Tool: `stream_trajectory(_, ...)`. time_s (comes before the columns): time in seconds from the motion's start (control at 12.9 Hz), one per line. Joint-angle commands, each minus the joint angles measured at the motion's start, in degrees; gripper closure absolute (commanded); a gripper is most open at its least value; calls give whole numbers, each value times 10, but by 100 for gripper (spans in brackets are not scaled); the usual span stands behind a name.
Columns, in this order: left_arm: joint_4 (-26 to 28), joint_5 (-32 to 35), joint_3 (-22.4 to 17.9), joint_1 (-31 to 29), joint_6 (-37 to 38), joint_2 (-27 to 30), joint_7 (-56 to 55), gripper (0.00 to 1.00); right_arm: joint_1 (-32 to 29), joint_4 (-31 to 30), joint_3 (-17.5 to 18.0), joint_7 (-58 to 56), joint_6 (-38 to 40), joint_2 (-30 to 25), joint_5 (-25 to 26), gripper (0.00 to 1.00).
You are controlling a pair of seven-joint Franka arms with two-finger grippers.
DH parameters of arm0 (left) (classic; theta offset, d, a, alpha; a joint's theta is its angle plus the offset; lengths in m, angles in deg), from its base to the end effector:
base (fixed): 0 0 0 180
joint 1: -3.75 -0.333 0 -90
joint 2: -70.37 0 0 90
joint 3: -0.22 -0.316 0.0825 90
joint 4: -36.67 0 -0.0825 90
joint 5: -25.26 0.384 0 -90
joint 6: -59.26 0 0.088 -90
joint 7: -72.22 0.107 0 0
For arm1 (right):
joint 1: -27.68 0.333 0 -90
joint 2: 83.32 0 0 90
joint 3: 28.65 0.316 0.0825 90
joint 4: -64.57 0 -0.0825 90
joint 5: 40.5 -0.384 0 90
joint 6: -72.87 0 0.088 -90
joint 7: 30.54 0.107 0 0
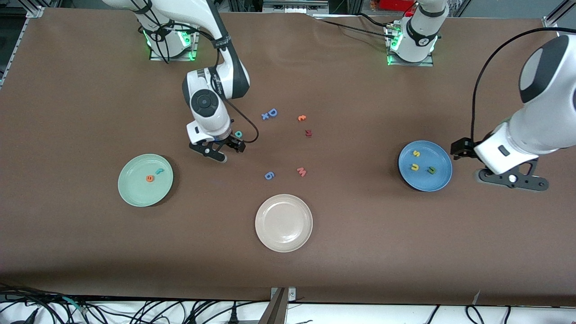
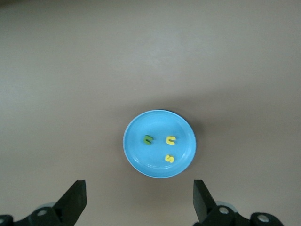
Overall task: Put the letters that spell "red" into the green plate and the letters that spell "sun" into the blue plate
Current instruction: 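Grasp the teal d with the right gripper while the left gripper withdraws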
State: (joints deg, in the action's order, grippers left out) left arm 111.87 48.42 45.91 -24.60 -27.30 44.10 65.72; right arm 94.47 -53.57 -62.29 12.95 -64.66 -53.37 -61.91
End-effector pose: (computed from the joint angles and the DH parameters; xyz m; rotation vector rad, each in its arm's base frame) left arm 0.6511 -0.0509 0.5249 -3.0228 0.2401 0.1701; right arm 0.4845 0.3220 0.2099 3.0013 -0.6351 -0.0368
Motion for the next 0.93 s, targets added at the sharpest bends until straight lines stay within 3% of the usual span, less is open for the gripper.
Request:
stream_trajectory(0.0, -21, -52, -34, 10, 8, 6, -1, 0, 23, -24, -5, 38, -19, -19, -6, 1)
stream_trajectory(0.08, -21, -77, -72, 31, 8, 23, -1, 0, 25, -28, -4, 43, -27, -19, -6, 1)
stream_trajectory(0.31, -14, -195, -286, 175, 5, 65, 4, 0, 27, -57, 11, 60, -70, -20, -6, 1)
stream_trajectory(0.47, 5, -214, -399, 266, 5, 89, 34, 0, 27, -65, 15, 63, -82, -20, -6, 1)
stream_trajectory(0.54, 17, -216, -435, 295, 4, 98, 55, 0, 27, -66, 22, 69, -83, -21, -11, 1)
stream_trajectory(0.86, 157, -225, -442, 299, -78, 191, 55, 0, 27, -73, 30, 77, -95, -21, -28, 1)
